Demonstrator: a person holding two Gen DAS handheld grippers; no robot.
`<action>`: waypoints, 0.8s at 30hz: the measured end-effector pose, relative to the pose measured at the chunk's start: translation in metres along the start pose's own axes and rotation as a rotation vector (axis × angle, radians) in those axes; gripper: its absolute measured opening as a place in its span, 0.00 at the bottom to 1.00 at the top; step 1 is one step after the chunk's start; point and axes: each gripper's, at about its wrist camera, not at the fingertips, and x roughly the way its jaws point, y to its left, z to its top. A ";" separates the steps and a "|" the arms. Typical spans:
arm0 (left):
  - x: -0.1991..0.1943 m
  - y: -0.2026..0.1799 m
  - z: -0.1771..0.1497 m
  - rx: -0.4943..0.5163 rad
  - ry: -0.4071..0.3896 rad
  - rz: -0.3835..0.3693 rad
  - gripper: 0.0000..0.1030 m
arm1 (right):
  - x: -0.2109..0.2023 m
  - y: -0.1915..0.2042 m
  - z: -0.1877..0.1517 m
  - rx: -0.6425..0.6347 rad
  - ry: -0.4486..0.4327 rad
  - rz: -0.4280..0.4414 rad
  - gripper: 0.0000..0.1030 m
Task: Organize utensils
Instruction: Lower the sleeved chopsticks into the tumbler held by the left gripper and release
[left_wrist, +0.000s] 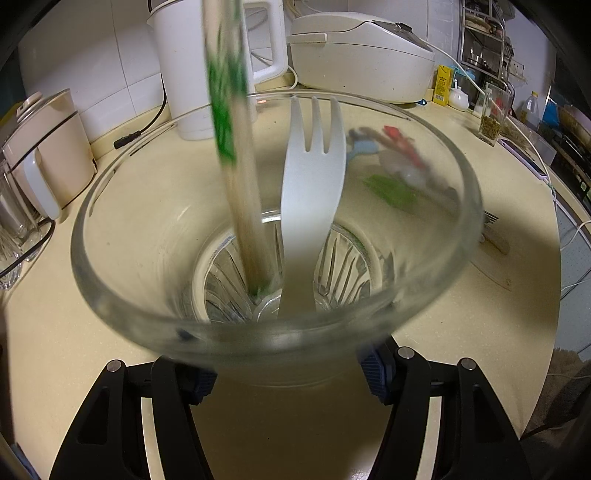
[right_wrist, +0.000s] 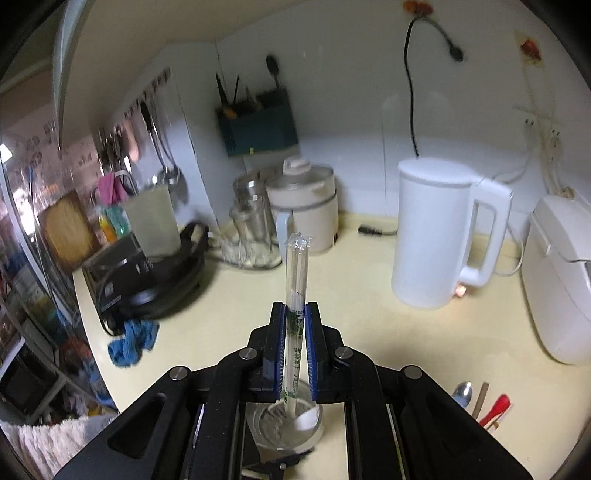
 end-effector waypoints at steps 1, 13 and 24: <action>0.000 0.000 0.000 0.000 0.000 0.000 0.66 | 0.004 0.000 -0.001 -0.004 0.019 0.003 0.10; 0.000 0.000 0.000 0.001 0.000 0.001 0.66 | 0.026 0.010 -0.004 -0.009 0.063 0.023 0.30; 0.000 0.000 0.000 0.001 0.000 0.001 0.66 | -0.008 -0.032 -0.023 0.111 0.011 -0.062 0.30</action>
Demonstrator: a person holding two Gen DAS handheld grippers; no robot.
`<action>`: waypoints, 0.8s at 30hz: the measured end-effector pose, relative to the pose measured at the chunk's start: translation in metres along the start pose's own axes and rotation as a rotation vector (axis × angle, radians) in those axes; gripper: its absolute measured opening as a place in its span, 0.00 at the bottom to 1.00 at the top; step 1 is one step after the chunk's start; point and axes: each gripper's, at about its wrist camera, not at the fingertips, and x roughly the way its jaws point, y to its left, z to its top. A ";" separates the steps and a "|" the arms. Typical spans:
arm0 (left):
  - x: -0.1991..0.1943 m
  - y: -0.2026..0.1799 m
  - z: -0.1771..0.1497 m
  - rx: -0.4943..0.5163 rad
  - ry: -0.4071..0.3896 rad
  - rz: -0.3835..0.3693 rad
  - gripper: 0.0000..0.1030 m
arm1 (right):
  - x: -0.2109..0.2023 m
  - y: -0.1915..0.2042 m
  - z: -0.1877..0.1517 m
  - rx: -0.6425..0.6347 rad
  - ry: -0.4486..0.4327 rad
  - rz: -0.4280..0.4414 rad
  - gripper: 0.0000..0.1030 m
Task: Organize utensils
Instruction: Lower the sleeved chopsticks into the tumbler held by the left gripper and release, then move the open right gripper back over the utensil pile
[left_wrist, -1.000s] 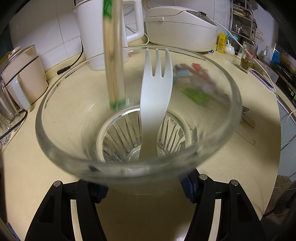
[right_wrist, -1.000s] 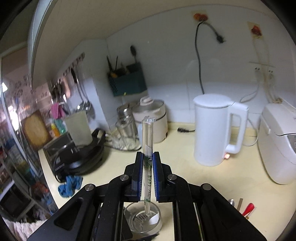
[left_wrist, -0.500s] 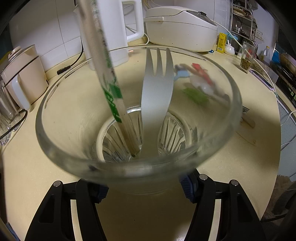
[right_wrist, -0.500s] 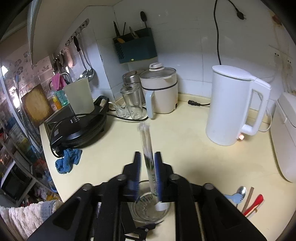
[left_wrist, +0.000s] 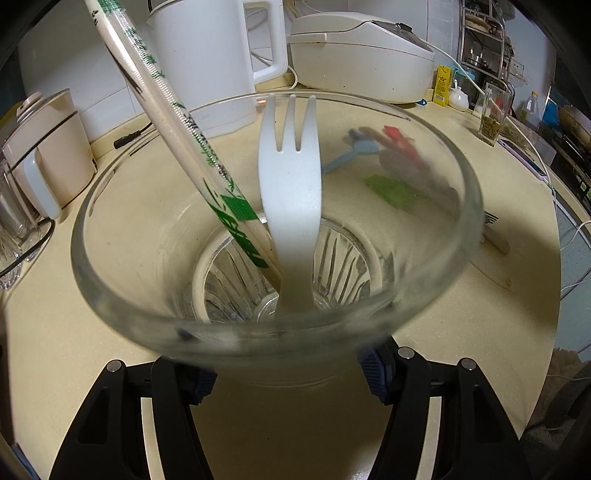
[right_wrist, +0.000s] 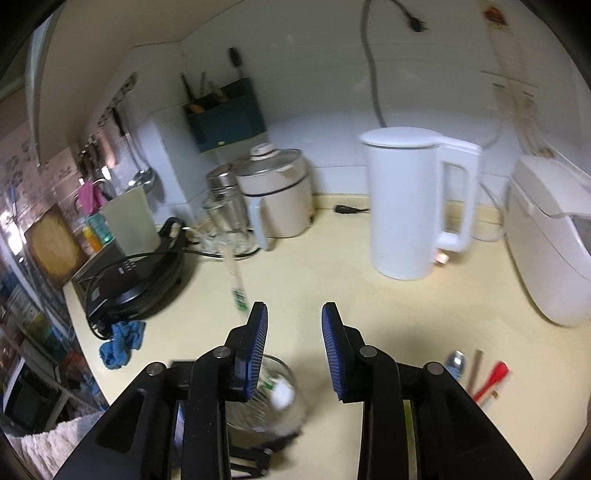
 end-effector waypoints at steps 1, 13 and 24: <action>0.000 0.000 0.000 0.000 0.000 0.000 0.66 | -0.003 -0.006 -0.004 0.007 0.002 -0.015 0.30; 0.000 0.000 0.000 0.000 0.000 0.000 0.66 | -0.014 -0.088 -0.080 0.148 0.118 -0.215 0.30; 0.000 0.000 0.000 0.000 0.000 0.000 0.66 | -0.033 -0.136 -0.136 0.281 0.212 -0.294 0.30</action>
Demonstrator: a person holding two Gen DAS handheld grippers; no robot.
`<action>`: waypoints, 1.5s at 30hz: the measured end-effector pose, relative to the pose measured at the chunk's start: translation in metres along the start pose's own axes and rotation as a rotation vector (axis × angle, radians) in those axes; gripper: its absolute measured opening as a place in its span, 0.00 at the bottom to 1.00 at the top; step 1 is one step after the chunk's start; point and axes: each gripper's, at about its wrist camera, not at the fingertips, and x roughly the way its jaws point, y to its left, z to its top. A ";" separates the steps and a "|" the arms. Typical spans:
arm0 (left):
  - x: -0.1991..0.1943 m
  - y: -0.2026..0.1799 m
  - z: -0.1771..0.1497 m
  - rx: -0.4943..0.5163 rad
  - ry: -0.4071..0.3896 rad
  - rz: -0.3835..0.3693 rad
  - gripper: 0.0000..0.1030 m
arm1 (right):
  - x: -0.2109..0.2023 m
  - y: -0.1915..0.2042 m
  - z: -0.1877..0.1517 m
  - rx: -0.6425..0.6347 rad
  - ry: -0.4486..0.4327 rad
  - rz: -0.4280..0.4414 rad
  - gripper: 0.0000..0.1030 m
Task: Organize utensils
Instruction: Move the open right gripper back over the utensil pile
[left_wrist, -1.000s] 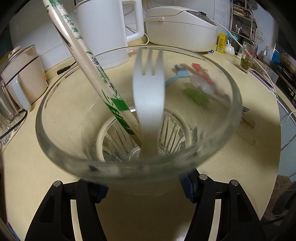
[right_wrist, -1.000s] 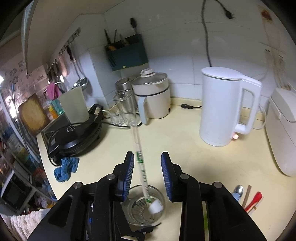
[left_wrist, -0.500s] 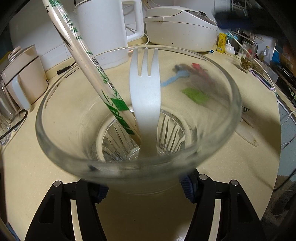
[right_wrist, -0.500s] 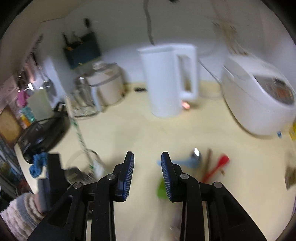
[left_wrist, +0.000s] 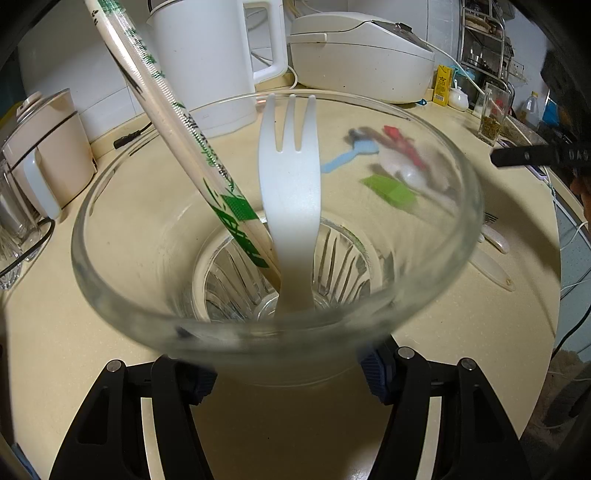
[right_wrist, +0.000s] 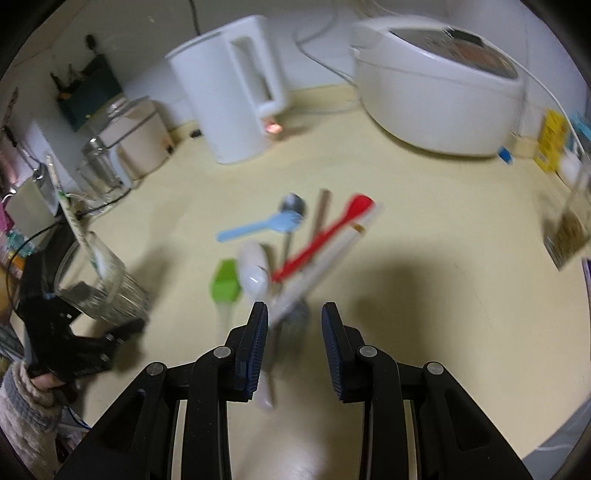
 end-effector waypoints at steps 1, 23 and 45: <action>0.000 0.000 0.000 0.000 0.000 0.000 0.66 | 0.000 -0.006 -0.005 0.009 0.011 -0.007 0.30; 0.000 0.001 0.000 0.002 -0.001 0.003 0.66 | 0.043 0.053 -0.013 -0.143 0.091 0.090 0.30; -0.004 0.001 -0.004 -0.004 0.003 -0.010 0.66 | 0.098 0.100 0.009 -0.334 0.127 -0.055 0.27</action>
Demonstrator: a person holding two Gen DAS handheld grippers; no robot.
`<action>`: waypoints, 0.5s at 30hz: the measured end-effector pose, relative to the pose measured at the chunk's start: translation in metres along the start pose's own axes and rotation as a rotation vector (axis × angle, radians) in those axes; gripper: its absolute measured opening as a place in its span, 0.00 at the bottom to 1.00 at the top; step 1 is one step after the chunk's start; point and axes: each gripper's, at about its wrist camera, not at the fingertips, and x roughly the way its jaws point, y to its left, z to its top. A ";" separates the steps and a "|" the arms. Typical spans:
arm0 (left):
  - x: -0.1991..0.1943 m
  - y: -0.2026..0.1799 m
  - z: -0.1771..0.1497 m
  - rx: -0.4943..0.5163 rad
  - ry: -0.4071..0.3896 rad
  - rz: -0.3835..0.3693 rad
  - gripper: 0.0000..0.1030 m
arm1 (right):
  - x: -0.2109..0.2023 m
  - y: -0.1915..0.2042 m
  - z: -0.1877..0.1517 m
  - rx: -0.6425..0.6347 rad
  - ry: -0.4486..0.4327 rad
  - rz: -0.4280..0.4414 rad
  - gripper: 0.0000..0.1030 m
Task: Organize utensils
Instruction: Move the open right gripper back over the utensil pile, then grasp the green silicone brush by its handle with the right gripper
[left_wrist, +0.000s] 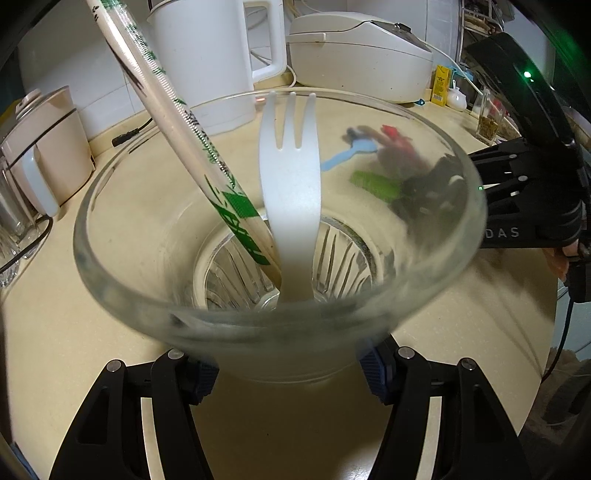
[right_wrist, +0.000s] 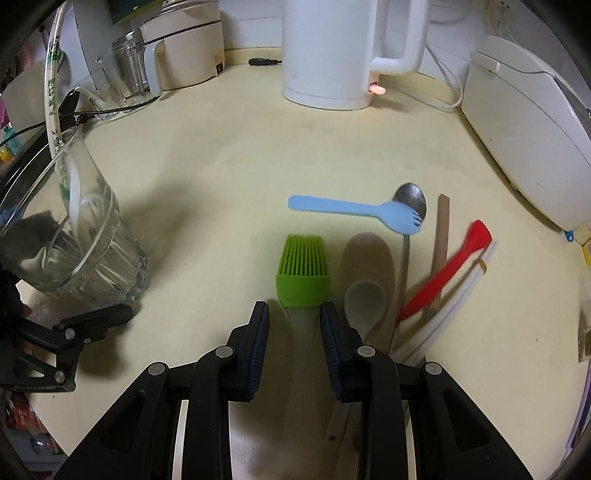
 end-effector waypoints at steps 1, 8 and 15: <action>0.000 0.000 0.000 0.000 0.000 0.000 0.66 | 0.000 0.000 0.000 -0.002 -0.004 0.000 0.25; 0.000 0.000 0.000 0.001 0.000 0.000 0.66 | 0.000 0.005 -0.002 -0.030 -0.029 0.004 0.20; 0.000 0.000 0.000 0.003 -0.001 0.006 0.67 | -0.005 0.011 -0.008 -0.060 -0.010 0.014 0.18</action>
